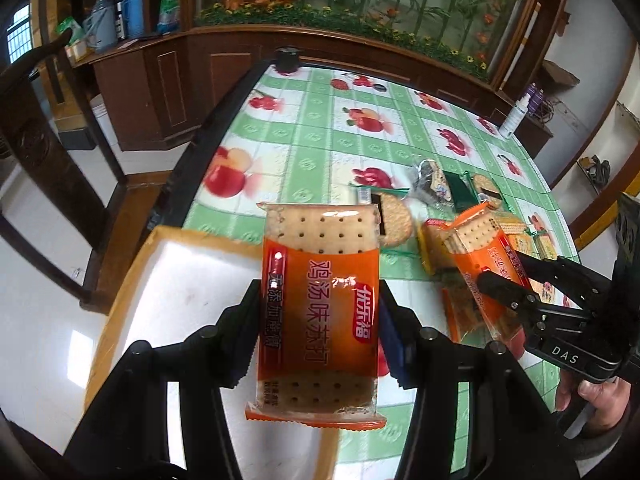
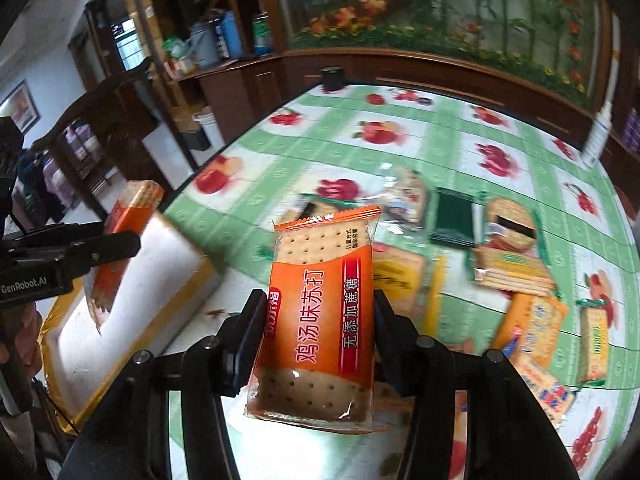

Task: Organize snacks
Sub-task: 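Lift the orange cracker packs with both grippers and carry them toward the white tray, then lower both orange packs into the white tray and open both grippers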

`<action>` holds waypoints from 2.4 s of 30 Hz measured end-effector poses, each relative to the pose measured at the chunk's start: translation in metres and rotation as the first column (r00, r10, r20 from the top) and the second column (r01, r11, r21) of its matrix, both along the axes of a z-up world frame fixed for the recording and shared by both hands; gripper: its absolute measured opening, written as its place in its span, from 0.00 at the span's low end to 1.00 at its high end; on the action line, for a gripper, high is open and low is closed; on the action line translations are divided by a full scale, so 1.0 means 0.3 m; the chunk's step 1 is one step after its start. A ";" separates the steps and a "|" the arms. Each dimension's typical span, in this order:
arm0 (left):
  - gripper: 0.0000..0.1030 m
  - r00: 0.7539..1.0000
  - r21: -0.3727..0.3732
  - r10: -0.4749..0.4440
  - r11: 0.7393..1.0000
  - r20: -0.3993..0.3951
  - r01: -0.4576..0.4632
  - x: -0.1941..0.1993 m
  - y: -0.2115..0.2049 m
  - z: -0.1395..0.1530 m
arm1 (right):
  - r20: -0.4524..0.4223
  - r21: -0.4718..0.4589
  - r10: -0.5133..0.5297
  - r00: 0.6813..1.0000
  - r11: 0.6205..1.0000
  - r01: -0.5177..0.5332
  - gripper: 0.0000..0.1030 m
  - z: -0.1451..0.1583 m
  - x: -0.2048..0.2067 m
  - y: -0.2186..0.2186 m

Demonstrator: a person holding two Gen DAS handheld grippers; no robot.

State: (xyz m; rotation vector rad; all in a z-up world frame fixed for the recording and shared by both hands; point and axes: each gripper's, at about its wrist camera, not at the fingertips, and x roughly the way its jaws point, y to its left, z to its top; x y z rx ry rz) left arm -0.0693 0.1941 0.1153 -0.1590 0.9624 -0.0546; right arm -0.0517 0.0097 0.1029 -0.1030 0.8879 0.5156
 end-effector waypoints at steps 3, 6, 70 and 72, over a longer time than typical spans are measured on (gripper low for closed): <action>0.53 1.000 0.000 0.019 1.000 0.002 -0.019 -0.039 0.039 -0.003 | 0.001 -0.003 0.033 0.999 0.999 -0.033 0.50 0.001 -0.017 0.057; 0.53 0.999 0.005 0.036 0.999 0.001 -0.036 -0.076 0.072 -0.012 | 0.005 0.002 0.060 0.998 0.998 -0.060 0.50 0.007 -0.036 0.098; 0.80 0.973 0.179 0.218 0.963 -0.079 -0.201 -0.138 0.261 -0.205 | -0.078 0.014 0.261 0.962 0.965 -0.260 0.62 -0.066 -0.044 0.524; 0.81 0.975 0.193 0.213 0.961 -0.061 -0.198 -0.144 0.244 -0.185 | -0.074 0.014 0.248 0.966 0.969 -0.247 0.62 -0.062 -0.043 0.497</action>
